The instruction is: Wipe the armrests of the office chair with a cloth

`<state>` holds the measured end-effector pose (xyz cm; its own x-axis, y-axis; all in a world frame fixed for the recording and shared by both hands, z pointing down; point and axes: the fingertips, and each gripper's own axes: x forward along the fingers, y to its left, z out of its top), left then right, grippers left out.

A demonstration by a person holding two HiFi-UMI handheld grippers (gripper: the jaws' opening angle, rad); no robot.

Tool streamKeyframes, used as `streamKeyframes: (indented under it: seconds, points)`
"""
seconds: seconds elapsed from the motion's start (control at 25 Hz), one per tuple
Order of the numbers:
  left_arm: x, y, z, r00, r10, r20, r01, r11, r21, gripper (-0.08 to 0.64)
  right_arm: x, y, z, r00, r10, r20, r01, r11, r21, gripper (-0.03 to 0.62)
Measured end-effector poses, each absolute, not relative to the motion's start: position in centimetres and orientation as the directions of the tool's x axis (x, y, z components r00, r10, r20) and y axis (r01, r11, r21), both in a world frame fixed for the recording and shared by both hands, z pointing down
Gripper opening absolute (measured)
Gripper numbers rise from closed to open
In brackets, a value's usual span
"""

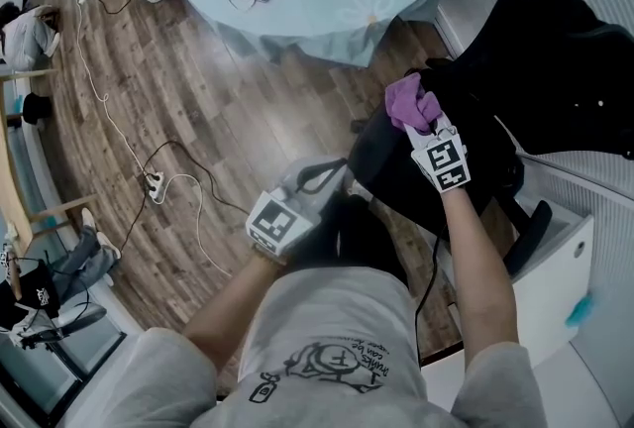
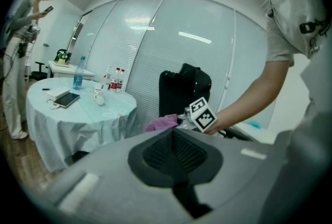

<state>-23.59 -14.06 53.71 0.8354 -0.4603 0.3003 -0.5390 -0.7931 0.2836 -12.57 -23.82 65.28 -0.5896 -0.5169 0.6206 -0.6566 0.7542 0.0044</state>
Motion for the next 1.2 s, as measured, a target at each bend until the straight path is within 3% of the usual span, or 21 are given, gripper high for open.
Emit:
streamKeyframes:
  seconds: [0.4, 0.84, 1.2]
  points:
    - [-23.5, -14.0, 53.6, 0.835, -0.463, 0.297, -0.54, -0.791, 0.286, 0.002, -20.3, -11.5, 64.4, -0.703, -0.395, 0.592, -0.493, 0.87, -0.004, 0.028]
    - [-23.2, -14.4, 52.6, 0.837, -0.46, 0.296, -0.537, -0.796, 0.281, 0.002, -20.8, -10.7, 63.5, -0.706, -0.372, 0.603, -0.494, 0.869, -0.042, 0.029]
    - [-24.0, -15.4, 47.6, 0.831, -0.491, 0.264, -0.552, -0.789, 0.27, 0.002, -21.3, -12.7, 55.8, -0.716, -0.449, 0.534, -0.568, 0.82, -0.073, 0.029]
